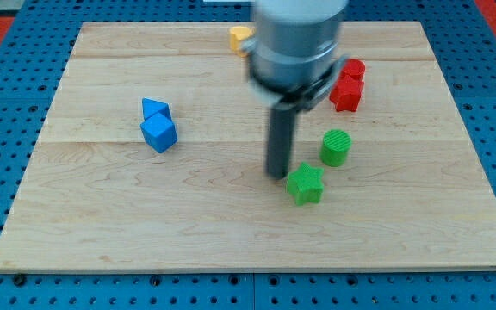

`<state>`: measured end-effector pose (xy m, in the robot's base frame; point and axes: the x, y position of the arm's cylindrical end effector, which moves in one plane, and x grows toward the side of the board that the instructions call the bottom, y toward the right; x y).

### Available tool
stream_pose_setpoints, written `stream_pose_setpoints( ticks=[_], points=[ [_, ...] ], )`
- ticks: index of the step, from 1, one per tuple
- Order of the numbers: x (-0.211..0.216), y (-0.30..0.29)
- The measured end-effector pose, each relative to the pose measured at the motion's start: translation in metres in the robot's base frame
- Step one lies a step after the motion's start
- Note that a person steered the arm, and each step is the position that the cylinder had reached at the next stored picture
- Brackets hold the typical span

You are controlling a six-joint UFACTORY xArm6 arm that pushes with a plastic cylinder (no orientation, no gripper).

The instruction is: Push the blue cube to the center

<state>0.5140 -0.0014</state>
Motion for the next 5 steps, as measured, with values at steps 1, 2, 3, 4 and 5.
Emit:
stream_pose_setpoints(
  ticks=[1,2,3,4,5],
  points=[
    [-0.028,-0.12],
    [-0.106,-0.139],
    [-0.187,-0.128],
    [-0.187,-0.118],
    [-0.136,-0.131]
  ],
)
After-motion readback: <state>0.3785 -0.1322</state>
